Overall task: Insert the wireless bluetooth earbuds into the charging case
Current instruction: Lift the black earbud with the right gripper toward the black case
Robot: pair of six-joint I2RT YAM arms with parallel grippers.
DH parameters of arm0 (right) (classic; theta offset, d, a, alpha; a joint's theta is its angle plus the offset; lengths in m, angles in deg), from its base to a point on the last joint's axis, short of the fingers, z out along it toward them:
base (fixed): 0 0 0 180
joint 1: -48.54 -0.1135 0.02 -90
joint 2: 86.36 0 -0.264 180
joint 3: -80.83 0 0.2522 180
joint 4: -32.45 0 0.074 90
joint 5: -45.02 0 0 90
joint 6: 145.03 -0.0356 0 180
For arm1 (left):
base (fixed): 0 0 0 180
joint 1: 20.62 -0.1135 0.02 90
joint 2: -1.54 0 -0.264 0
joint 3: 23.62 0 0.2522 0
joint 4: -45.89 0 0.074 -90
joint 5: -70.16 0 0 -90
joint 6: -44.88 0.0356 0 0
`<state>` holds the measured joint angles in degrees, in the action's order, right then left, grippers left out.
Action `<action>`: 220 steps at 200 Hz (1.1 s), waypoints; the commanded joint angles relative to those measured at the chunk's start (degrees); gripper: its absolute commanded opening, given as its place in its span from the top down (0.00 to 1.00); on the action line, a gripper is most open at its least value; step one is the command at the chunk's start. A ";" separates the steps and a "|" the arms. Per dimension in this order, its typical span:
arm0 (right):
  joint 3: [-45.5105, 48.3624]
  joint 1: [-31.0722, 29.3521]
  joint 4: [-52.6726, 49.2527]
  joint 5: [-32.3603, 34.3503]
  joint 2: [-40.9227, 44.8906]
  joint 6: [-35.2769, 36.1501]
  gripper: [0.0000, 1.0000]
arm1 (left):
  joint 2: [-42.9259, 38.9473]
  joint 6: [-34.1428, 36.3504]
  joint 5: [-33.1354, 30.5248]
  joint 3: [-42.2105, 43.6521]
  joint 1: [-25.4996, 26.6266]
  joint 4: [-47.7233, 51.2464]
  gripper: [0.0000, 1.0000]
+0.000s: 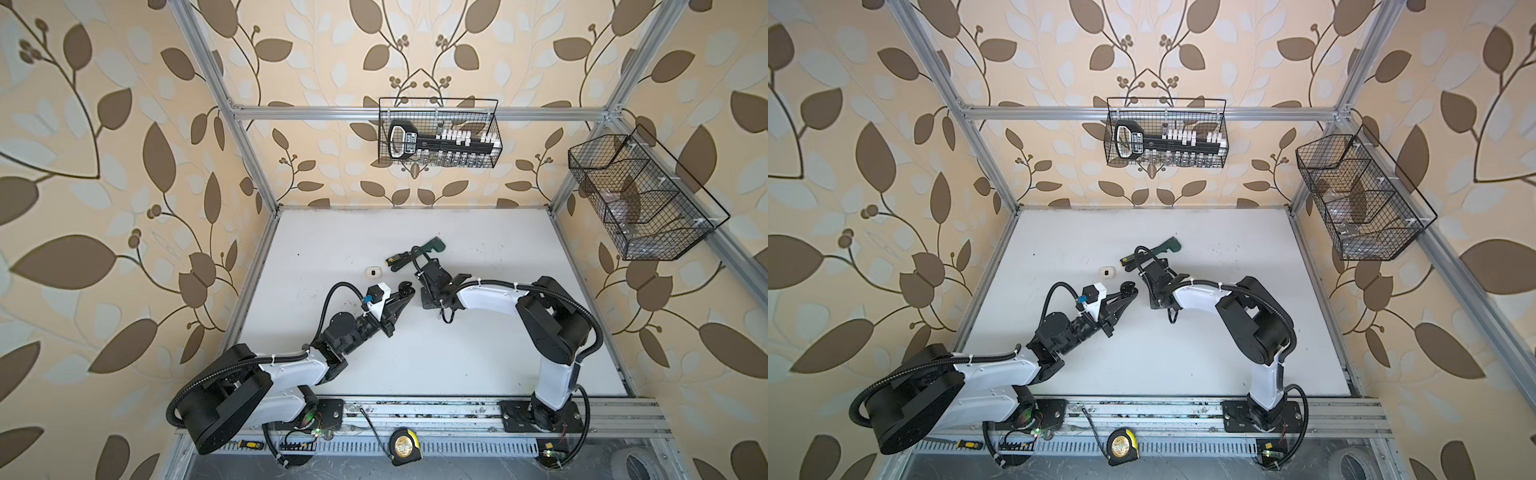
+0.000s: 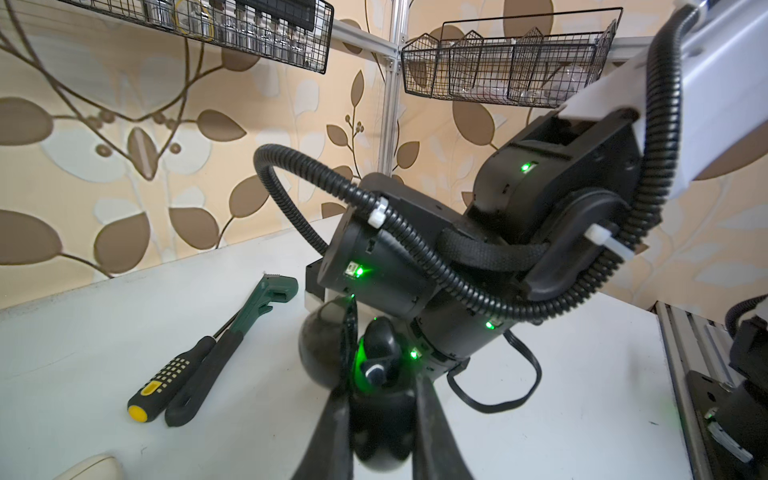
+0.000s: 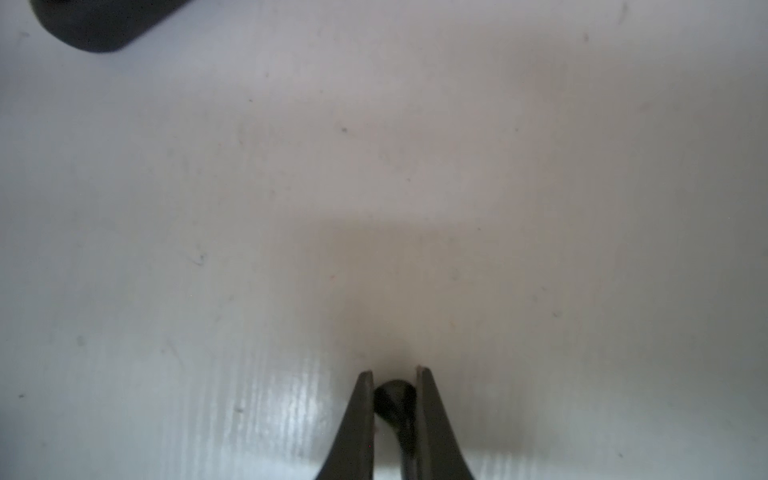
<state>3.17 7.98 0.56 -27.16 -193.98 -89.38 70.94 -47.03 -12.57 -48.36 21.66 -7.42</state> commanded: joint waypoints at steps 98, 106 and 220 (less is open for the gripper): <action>10.82 0.50 7.98 6.19 13.83 -5.18 0.87 | 20.29 -11.15 4.06 -5.90 -0.42 -14.54 1.00; 11.28 0.48 8.21 6.34 14.42 -5.36 0.87 | 21.37 -11.49 4.08 -6.46 -0.53 -14.52 1.00; 19.51 -1.85 13.56 9.98 32.21 -11.36 0.87 | 25.78 -15.34 11.70 -10.19 -1.85 -14.50 1.00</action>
<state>21.72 7.43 12.25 -19.05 -166.68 -97.53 96.60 -62.02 -4.39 -57.10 20.15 -16.99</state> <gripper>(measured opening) 0.133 0.198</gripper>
